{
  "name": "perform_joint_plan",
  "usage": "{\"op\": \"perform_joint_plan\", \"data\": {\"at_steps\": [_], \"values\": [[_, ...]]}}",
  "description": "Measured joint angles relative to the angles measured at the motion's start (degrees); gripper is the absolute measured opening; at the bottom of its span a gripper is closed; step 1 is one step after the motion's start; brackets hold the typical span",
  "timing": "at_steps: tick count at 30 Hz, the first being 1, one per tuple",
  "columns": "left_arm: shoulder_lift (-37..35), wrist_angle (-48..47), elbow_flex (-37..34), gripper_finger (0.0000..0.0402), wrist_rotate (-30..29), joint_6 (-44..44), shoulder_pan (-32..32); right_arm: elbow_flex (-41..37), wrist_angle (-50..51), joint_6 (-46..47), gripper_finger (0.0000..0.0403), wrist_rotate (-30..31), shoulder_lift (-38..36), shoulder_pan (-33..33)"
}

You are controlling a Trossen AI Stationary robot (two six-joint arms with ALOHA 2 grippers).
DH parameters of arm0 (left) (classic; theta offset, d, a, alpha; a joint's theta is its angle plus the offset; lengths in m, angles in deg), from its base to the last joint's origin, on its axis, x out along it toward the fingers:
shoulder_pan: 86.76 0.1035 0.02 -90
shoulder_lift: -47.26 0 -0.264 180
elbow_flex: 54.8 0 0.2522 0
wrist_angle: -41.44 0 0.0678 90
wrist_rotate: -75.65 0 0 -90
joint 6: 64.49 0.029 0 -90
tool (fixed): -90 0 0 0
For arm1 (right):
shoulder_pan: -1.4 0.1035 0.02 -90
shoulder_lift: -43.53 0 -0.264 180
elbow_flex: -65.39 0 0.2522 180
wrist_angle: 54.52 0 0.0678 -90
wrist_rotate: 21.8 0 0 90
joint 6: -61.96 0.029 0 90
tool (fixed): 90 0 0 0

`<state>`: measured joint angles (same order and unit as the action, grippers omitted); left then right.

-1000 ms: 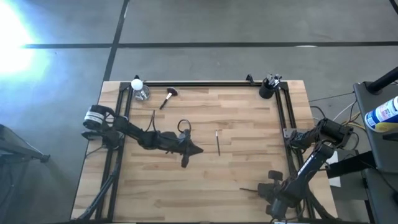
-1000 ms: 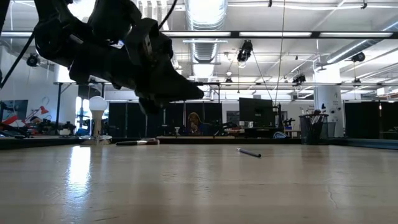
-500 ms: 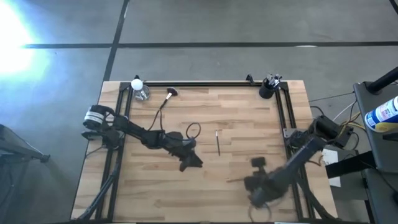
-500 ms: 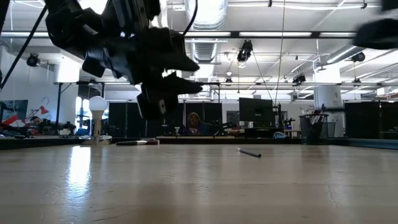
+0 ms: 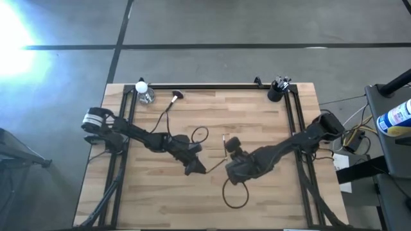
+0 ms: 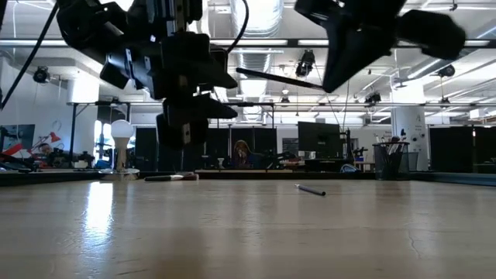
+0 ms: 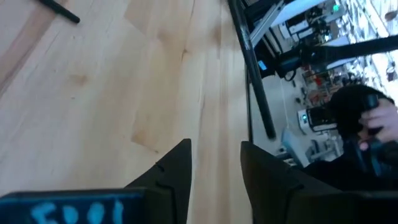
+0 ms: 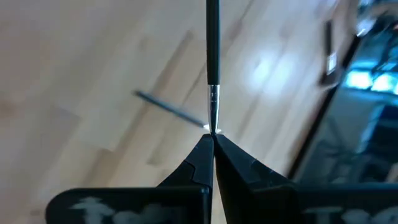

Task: Put items in baskets/containers
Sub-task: Put the foundation brush into the mesh organizer

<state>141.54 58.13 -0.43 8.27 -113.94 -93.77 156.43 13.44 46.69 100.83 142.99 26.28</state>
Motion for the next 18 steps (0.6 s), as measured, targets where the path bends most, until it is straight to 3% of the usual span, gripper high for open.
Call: {"op": "perform_joint_plan", "data": {"at_steps": [6, 18], "values": [[-1.62, -0.08, 0.29, 0.0129, -0.01, -4.6, 0.58, -0.42, -2.98, -12.04, 0.0008, 4.1, 0.0, -1.55], [-2.39, -0.11, 0.4, 0.0129, -1.15, -8.53, 1.84, -0.97, -6.62, -17.97, 0.0008, 6.52, 0.0, -1.55]]}}
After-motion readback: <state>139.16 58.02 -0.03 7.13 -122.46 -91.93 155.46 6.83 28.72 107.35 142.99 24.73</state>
